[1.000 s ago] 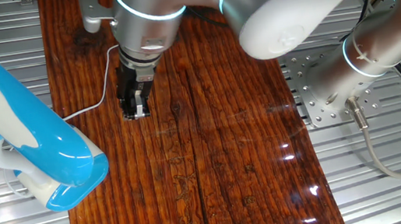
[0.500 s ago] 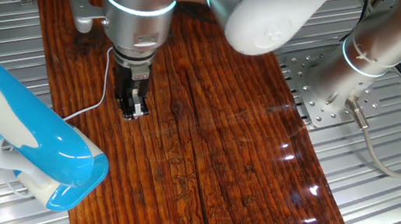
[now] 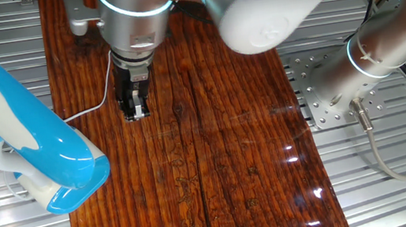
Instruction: Turn on the desk lamp by pressing the button
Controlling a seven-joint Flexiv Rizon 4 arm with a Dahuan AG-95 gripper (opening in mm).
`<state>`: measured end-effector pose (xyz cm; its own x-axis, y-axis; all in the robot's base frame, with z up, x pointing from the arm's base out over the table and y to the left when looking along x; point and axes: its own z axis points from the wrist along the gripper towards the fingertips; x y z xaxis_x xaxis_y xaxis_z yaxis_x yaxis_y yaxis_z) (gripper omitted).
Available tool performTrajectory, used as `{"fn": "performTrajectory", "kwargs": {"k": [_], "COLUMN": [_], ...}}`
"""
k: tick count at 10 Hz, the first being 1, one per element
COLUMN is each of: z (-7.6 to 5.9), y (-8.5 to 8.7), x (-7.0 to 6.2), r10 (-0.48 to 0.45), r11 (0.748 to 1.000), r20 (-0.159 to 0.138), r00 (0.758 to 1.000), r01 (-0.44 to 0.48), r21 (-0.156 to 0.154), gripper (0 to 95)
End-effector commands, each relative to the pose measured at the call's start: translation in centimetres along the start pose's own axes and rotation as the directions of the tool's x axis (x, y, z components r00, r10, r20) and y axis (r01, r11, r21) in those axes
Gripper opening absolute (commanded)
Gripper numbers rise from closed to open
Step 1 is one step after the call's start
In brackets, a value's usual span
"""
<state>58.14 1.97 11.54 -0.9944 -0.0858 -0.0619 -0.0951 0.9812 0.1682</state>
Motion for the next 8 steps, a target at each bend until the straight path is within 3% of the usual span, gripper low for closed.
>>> {"fn": "performTrajectory", "kwargs": {"k": [1,8], "z": [0.06,0.06], "y": [0.07,0.07], "x": [-0.02,-0.02], "r10": [-0.06,-0.112], "r11": [0.998,0.994], "r20": [-0.045,-0.052], "r00": [0.997,0.992], "r01": [0.06,0.111], "r21": [-0.018,-0.011], "gripper": [0.0,0.0]}}
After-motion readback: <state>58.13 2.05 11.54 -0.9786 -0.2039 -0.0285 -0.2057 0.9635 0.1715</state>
